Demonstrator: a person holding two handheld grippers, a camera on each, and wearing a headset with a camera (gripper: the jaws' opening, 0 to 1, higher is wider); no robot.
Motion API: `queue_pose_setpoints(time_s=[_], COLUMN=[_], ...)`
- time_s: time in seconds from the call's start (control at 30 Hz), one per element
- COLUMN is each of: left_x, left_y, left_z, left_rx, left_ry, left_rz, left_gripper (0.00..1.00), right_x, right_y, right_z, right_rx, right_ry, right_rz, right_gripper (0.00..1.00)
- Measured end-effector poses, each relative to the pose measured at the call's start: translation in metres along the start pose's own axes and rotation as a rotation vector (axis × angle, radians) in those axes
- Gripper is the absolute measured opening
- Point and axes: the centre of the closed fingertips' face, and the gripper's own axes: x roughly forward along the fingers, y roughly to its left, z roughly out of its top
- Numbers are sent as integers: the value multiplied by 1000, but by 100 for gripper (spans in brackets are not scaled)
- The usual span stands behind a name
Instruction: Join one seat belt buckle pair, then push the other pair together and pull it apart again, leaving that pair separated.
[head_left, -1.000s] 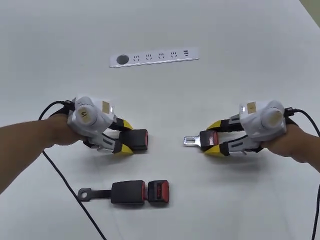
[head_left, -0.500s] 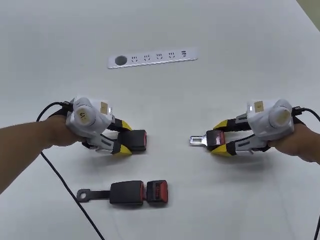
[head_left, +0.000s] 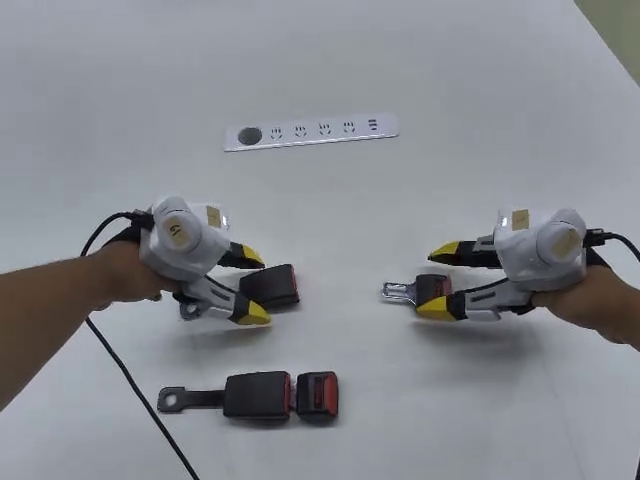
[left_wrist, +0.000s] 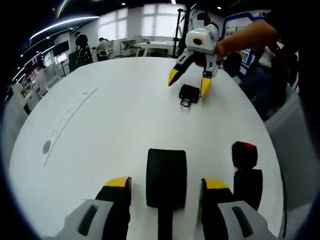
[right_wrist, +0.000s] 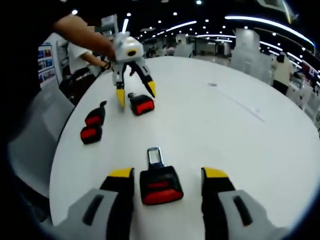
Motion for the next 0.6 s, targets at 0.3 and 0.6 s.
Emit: queue_pose_setpoints(time_s=[0.3,0.6], left_x=[-18,-49], left_y=[10,10], left_z=[6,4], left_rx=[-136,-243], left_ry=[-71,-201], left_rz=[116,264], left_gripper=[83,92], right_x=[-2,-9], right_y=[1,0], right_z=[17,21], right_rx=[96,185], right_ry=[-57,-92], right_rz=[-116,-248], right_gripper=[76,88])
